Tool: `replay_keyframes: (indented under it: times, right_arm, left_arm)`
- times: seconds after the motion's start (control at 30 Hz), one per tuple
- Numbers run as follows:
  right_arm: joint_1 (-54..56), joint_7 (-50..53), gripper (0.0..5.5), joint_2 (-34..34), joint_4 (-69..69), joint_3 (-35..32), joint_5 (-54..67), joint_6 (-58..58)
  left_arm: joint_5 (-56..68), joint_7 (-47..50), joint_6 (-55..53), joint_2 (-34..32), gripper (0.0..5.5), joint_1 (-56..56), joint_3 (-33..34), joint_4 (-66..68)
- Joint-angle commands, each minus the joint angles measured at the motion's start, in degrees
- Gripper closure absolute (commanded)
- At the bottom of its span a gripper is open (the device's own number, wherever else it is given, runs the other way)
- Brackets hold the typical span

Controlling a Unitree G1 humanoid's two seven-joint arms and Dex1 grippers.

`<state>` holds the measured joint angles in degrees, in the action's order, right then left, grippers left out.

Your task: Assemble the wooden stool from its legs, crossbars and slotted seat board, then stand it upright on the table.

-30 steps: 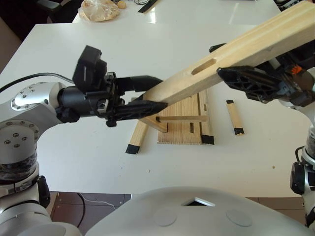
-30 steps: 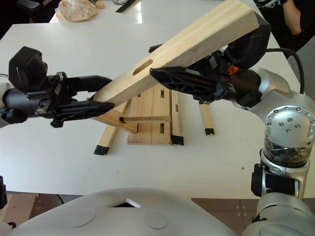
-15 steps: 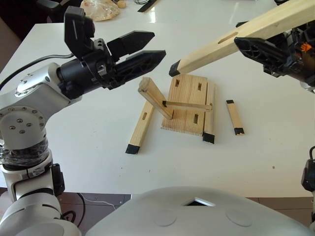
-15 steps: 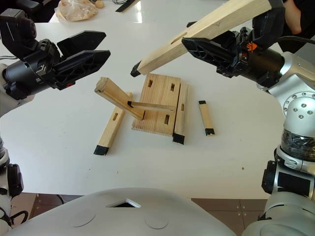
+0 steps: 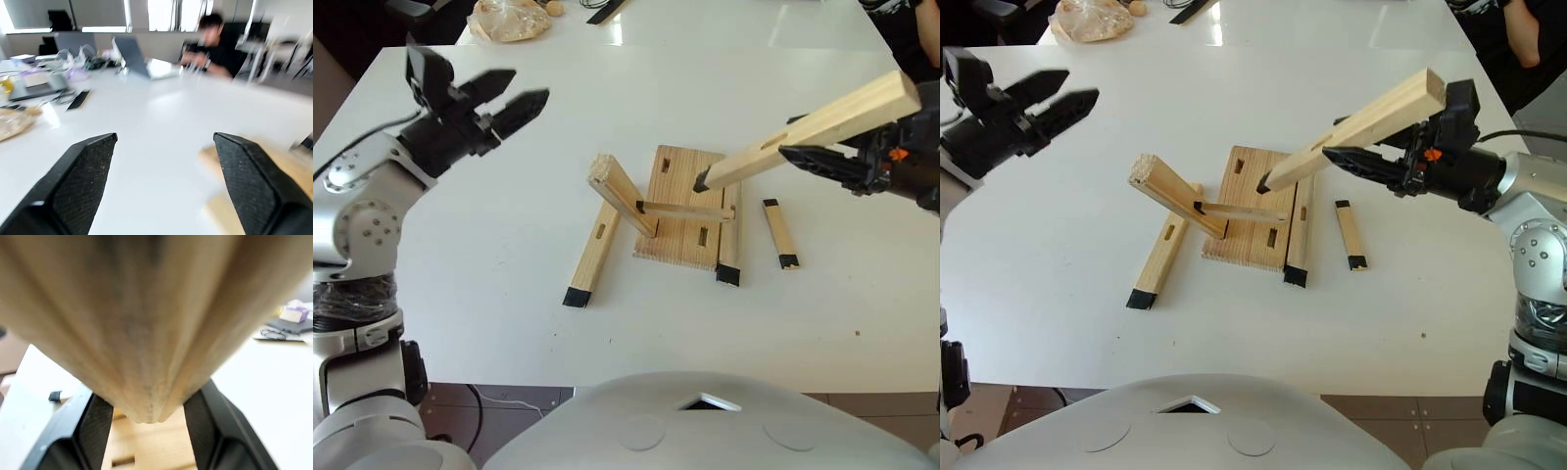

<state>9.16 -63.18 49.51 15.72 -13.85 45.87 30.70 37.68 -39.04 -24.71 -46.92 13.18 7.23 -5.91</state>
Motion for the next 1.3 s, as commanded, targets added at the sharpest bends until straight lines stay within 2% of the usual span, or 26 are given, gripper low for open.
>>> replay_keyframes:
  times: [0.03,0.13,0.33,0.47,0.7,0.93,1.3]
  right_arm:
    - [-1.4,-2.3,3.51,0.8,2.7,1.2,-2.4,-2.1]
    - [-2.6,-3.5,3.51,1.1,4.2,2.7,-4.6,-3.3]
    - [-6.0,-5.6,3.51,2.3,5.6,5.1,-11.1,-8.0]
    - [-6.7,-5.9,3.51,2.3,6.0,5.3,-11.9,-8.5]
    - [-9.1,-4.8,3.51,0.3,7.7,4.4,-5.9,-2.8]
    - [-12.0,-5.7,3.51,1.8,3.7,9.5,-15.9,-11.3]
    - [-8.4,-5.5,3.51,2.8,0.4,8.1,-13.2,-11.7]
  left_arm:
    - [-9.6,-2.8,6.2,2.1,1.84,-4.6,-6.9,-1.2]
    - [-8.5,-1.7,4.6,5.8,1.84,-6.0,-7.0,-5.0]
    - [-11.3,-1.2,3.8,9.1,1.84,-10.6,-10.1,-9.6]
    - [-16.0,-1.9,4.9,9.2,1.84,-10.5,-13.8,-11.7]
    - [-17.9,-2.2,4.8,10.0,1.84,-12.7,-14.5,-13.8]
    - [-25.3,-3.8,8.9,7.9,1.84,-14.6,-16.9,-10.4]
    - [-27.0,-5.8,9.8,8.4,1.84,-14.4,-16.3,-9.5]
